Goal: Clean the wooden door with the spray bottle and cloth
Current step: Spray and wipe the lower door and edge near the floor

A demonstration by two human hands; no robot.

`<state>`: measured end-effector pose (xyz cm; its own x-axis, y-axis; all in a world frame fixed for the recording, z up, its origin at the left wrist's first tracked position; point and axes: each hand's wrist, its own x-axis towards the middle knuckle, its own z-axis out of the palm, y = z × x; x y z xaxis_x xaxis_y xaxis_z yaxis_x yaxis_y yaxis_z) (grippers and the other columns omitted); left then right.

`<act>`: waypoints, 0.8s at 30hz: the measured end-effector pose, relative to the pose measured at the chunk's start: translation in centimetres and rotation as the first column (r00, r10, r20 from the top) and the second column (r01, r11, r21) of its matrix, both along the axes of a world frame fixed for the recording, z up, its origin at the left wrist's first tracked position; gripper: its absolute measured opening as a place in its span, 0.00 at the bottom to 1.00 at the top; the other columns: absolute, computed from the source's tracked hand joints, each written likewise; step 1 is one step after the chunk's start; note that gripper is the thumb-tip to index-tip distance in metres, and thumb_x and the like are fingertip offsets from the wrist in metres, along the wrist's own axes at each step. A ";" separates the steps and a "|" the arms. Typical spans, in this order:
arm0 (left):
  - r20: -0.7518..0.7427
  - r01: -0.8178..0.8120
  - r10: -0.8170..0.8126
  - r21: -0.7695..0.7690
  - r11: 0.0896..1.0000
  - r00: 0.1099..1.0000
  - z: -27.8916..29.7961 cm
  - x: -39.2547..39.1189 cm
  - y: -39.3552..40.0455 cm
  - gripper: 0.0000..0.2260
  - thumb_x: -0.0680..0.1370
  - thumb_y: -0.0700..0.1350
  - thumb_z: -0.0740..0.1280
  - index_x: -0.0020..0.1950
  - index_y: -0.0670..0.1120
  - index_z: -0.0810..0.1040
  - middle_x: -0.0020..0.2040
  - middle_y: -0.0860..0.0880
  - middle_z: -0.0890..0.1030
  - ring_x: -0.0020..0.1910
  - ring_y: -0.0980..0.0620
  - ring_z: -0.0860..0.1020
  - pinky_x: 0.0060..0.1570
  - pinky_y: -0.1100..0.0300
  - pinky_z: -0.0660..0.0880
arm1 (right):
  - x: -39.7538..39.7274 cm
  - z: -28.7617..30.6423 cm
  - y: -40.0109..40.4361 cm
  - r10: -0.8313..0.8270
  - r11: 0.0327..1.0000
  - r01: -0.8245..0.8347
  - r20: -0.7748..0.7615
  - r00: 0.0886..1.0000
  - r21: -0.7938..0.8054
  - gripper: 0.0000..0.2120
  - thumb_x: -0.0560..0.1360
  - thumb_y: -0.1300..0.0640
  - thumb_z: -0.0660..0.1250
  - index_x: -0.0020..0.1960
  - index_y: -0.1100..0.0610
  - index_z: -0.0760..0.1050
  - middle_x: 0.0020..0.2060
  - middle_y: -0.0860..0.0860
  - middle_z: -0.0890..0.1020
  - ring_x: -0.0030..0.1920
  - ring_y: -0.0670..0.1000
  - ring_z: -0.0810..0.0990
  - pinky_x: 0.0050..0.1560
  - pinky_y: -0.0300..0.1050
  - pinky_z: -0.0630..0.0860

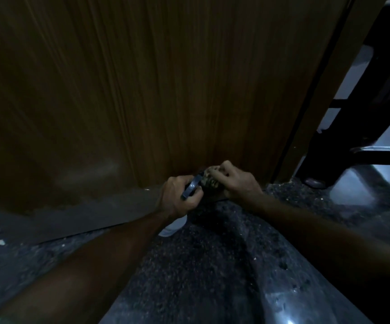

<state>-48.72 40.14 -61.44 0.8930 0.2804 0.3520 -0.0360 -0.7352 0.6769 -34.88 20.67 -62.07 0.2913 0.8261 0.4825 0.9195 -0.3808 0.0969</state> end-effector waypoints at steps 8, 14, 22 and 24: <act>-0.048 -0.017 0.018 0.018 1.000 0.999 0.7 -2.2 0.1 0.13 0.74 0.52 0.67 0.34 0.48 0.71 0.28 0.51 0.76 0.25 0.52 0.73 0.26 0.53 0.67 | -2.3 0.5 1.6 -0.041 0.999 0.041 -0.079 0.996 -0.007 0.29 0.71 0.60 0.72 0.71 0.54 0.67 0.57 0.55 0.70 0.44 0.53 0.80 0.32 0.39 0.74; -0.068 -0.043 0.048 0.072 0.996 0.997 2.2 -4.6 1.8 0.13 0.75 0.52 0.67 0.36 0.46 0.74 0.30 0.49 0.78 0.28 0.51 0.76 0.29 0.51 0.68 | -1.5 1.1 3.2 0.142 0.988 -0.134 0.131 0.981 -0.071 0.24 0.76 0.56 0.72 0.70 0.54 0.71 0.58 0.58 0.73 0.43 0.54 0.79 0.31 0.42 0.77; -0.061 -0.106 0.110 0.060 0.993 0.992 3.2 -6.4 2.9 0.13 0.75 0.49 0.69 0.34 0.44 0.74 0.27 0.51 0.76 0.26 0.53 0.74 0.26 0.61 0.63 | -3.1 1.5 4.4 0.108 0.968 -0.099 0.026 0.994 -0.229 0.27 0.76 0.57 0.72 0.73 0.53 0.69 0.64 0.56 0.69 0.49 0.55 0.80 0.34 0.43 0.76; -0.064 -0.087 0.092 0.076 0.993 0.994 3.2 -6.6 2.8 0.13 0.76 0.47 0.70 0.34 0.43 0.73 0.27 0.50 0.75 0.26 0.52 0.73 0.24 0.64 0.59 | -3.5 2.7 4.4 0.110 0.994 -0.109 0.040 0.993 -0.027 0.25 0.75 0.58 0.68 0.72 0.56 0.71 0.61 0.57 0.71 0.50 0.55 0.79 0.38 0.43 0.81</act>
